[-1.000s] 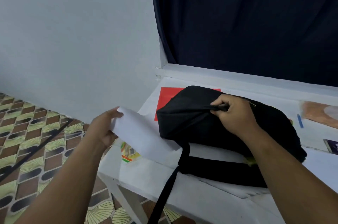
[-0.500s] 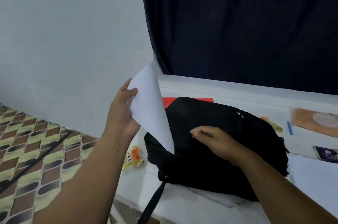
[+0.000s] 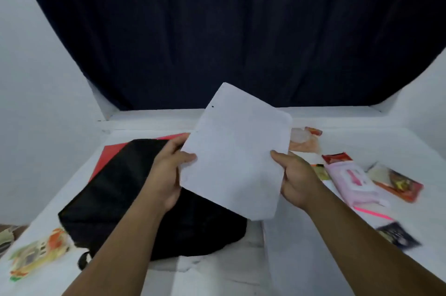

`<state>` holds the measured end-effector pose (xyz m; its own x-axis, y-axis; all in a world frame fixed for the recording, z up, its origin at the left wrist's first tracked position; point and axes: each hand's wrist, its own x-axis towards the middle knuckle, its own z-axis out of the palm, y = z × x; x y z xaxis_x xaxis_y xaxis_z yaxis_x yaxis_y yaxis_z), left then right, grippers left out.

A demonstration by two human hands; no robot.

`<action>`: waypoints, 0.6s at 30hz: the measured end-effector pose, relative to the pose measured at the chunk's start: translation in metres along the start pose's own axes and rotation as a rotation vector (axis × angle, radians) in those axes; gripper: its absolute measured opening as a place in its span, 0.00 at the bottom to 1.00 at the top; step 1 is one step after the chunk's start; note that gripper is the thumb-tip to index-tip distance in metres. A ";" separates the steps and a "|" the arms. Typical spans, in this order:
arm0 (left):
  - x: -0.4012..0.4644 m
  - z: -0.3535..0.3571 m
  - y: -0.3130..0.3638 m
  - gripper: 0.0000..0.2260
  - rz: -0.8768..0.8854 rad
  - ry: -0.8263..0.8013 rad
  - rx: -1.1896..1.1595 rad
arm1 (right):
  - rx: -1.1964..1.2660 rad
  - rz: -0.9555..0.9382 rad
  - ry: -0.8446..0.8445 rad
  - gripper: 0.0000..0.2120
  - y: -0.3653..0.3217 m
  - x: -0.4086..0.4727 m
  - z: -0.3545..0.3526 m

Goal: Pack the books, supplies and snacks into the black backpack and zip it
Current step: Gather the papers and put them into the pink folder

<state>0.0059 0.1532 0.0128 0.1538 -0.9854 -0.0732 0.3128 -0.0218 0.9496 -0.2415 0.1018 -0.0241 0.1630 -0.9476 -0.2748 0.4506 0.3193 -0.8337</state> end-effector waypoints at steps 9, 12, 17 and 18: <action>-0.017 0.127 -0.110 0.04 -0.168 -0.086 0.510 | -0.695 -0.146 0.313 0.10 -0.046 -0.039 -0.167; -0.026 0.133 -0.143 0.08 -0.120 -0.015 0.828 | -0.928 -0.096 0.324 0.14 -0.036 -0.050 -0.190; -0.048 0.129 -0.177 0.19 -0.061 0.071 1.125 | -1.112 -0.063 0.190 0.16 -0.004 -0.057 -0.206; -0.051 0.126 -0.182 0.19 -0.062 0.105 1.147 | -1.153 -0.062 0.185 0.16 0.002 -0.057 -0.206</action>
<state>-0.1769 0.1856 -0.1175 0.2618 -0.9596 -0.1035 -0.7049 -0.2634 0.6586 -0.4307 0.1542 -0.1089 -0.0045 -0.9787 -0.2051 -0.6256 0.1627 -0.7630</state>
